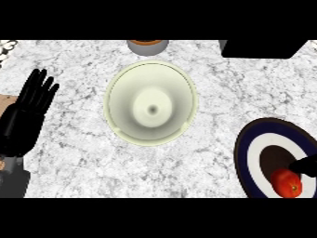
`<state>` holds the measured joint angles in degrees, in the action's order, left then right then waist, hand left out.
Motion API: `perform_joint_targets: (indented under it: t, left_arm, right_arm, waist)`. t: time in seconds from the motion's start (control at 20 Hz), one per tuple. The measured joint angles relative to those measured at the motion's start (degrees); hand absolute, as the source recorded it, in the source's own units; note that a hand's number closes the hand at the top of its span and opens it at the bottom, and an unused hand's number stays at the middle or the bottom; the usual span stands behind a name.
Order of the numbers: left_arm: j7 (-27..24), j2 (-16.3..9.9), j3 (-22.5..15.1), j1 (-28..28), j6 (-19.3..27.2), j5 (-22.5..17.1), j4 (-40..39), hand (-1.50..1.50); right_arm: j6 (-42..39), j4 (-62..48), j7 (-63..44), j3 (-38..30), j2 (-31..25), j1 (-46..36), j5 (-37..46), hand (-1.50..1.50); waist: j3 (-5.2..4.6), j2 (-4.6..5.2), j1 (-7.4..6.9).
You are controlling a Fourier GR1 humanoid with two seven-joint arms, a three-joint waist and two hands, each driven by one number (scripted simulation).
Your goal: Pick the cupcake from the plate and place it in the bowl
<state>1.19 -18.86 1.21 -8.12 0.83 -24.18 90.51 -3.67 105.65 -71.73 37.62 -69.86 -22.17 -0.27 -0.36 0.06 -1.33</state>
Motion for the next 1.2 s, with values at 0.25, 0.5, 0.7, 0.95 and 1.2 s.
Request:
perform_joint_targets:
  t: [0.25,0.5,0.7,0.95,1.2]
  left_arm:
    - [0.60,-0.16,0.38,-0.27,0.21,0.03,0.81,0.00]
    - [0.73,-0.06,0.61,-0.69,-0.27,0.01,-0.14,0.00]
    - [0.11,0.11,0.72,-0.18,-0.70,0.23,-0.11,0.00]
    - [-0.56,0.96,0.42,0.79,-0.87,0.62,-0.06,0.00]
    - [0.14,1.44,-0.86,-1.25,-1.29,0.83,0.07,0.00]
  right_arm:
    - [0.00,-2.67,0.03,1.86,1.77,-1.20,-0.11,1.50]
    - [-2.15,-3.19,0.15,5.47,3.02,-3.90,1.01,1.50]
    - [-3.68,-4.55,0.26,7.45,4.04,-6.47,1.61,1.50]
    - [-5.35,-4.91,0.49,10.37,7.50,-9.98,2.99,1.50]
    - [-4.26,-0.20,4.93,16.75,24.40,-14.26,6.92,1.50]
  waist:
    - [0.03,-0.03,-0.04]
    - [0.06,0.01,-0.04]
    - [0.08,0.02,-0.22]
    - [0.10,-0.05,-0.12]
    - [0.17,0.36,-3.05]
